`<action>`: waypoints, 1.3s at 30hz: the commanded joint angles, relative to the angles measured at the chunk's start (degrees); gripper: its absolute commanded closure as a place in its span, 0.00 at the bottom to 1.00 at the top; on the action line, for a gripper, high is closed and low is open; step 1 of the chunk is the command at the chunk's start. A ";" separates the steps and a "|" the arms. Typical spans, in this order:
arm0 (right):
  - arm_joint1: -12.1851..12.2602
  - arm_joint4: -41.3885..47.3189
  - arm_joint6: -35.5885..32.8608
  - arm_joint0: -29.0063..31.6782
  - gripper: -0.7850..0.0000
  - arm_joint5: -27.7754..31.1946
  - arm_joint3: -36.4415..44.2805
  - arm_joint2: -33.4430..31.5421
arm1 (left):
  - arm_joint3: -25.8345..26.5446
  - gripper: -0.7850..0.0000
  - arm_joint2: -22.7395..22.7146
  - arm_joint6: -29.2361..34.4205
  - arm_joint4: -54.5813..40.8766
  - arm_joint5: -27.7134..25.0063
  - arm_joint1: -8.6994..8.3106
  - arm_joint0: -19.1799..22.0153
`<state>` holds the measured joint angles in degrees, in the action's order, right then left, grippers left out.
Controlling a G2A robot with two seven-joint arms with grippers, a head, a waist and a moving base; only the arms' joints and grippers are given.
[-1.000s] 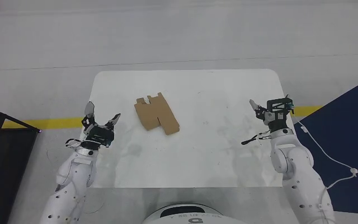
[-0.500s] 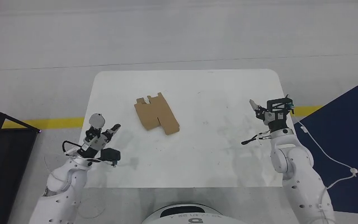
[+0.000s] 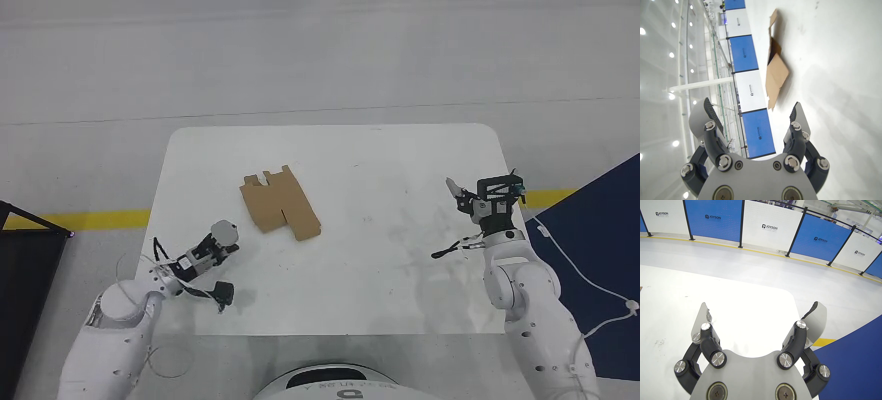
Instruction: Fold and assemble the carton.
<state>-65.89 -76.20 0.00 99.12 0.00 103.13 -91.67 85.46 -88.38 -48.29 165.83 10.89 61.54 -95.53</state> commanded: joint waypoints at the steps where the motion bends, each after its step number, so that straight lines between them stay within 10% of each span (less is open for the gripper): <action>1: 0.00 0.00 0.00 0.00 0.00 0.00 0.00 0.00 | -1.11 0.00 1.24 1.67 1.36 -1.44 0.08 1.95; 13: 0.00 0.00 0.00 0.00 0.00 0.00 0.00 0.00 | -6.90 0.00 6.18 9.06 0.02 -0.28 0.84 8.55; 30: 0.00 0.00 0.00 0.00 0.00 0.00 0.00 0.00 | -11.55 0.31 13.08 14.34 2.68 -3.05 1.67 15.34; 35: 0.00 0.00 0.00 0.00 0.00 0.00 0.00 0.00 | -12.83 0.80 14.29 15.72 2.84 -3.23 1.82 16.26; 39: 0.00 0.00 0.00 0.00 0.00 0.00 0.00 0.00 | -13.78 1.00 15.48 16.74 3.02 -3.75 2.00 17.28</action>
<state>-65.89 -76.20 0.00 99.12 0.00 103.13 -91.67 71.86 -73.20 -31.77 168.82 7.29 63.50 -78.49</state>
